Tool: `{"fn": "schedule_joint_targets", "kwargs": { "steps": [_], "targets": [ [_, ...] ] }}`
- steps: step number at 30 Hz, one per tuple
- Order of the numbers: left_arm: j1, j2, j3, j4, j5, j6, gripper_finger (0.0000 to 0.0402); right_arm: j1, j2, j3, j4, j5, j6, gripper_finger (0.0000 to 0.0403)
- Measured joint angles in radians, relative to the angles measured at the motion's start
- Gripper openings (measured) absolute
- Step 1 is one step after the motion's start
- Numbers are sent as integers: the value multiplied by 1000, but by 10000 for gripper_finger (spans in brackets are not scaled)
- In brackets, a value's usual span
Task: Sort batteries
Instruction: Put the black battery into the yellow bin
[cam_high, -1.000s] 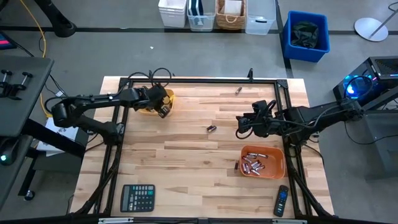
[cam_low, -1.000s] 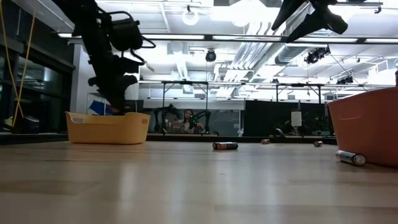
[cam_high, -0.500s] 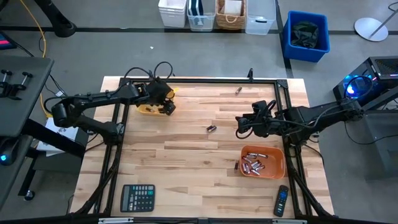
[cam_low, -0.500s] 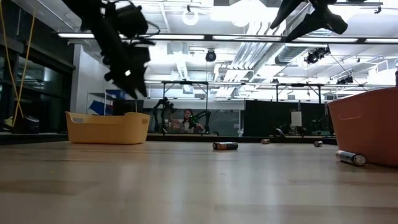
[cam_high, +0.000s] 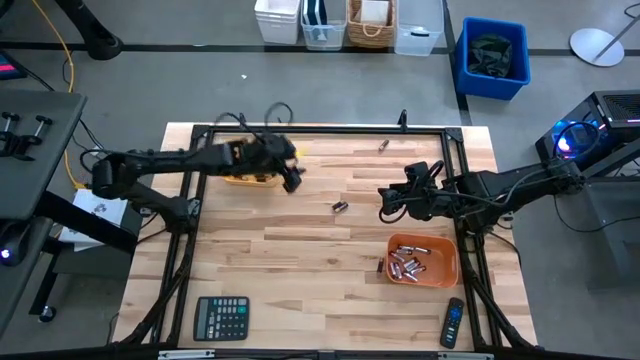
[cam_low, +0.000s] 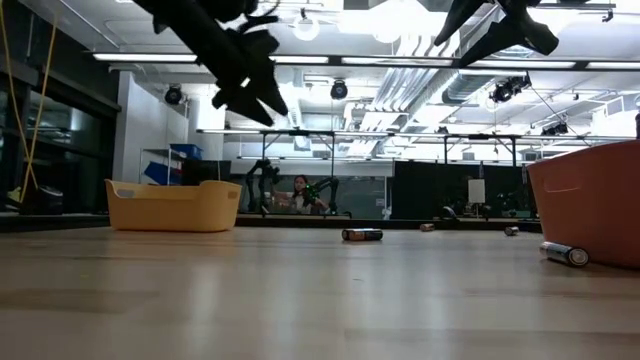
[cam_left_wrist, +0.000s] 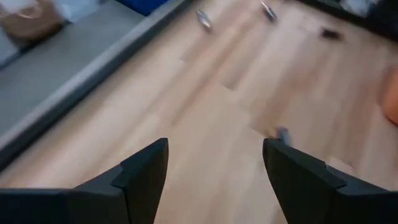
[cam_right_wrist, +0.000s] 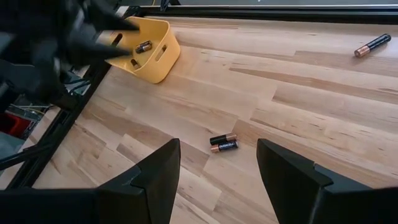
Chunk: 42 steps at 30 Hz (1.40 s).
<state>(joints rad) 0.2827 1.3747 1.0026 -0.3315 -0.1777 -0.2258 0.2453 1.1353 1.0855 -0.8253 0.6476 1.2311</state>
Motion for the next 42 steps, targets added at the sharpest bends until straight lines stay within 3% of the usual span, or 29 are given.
{"fn": "schedule_joint_targets", "kwargs": {
  "steps": [8, 14, 24, 33, 42],
  "targets": [
    [-185, 203, 8, 203, 20, -140, 255, -26, 0, 0, 7, 4, 0, 206],
    [-235, 362, 135, 171, 20, -208, 255, -30, 0, 0, 25, 2, 0, 206],
    [-246, 470, 300, 176, 50, -118, 255, -30, 1, 0, 57, -9, 3, 206],
    [-232, 490, 299, 171, 53, -83, 255, -30, 1, 0, 67, -1, 0, 206],
    [-218, 637, 287, 166, -7, -164, 255, -30, 5, 0, 67, 0, 0, 206]
  ]
}}
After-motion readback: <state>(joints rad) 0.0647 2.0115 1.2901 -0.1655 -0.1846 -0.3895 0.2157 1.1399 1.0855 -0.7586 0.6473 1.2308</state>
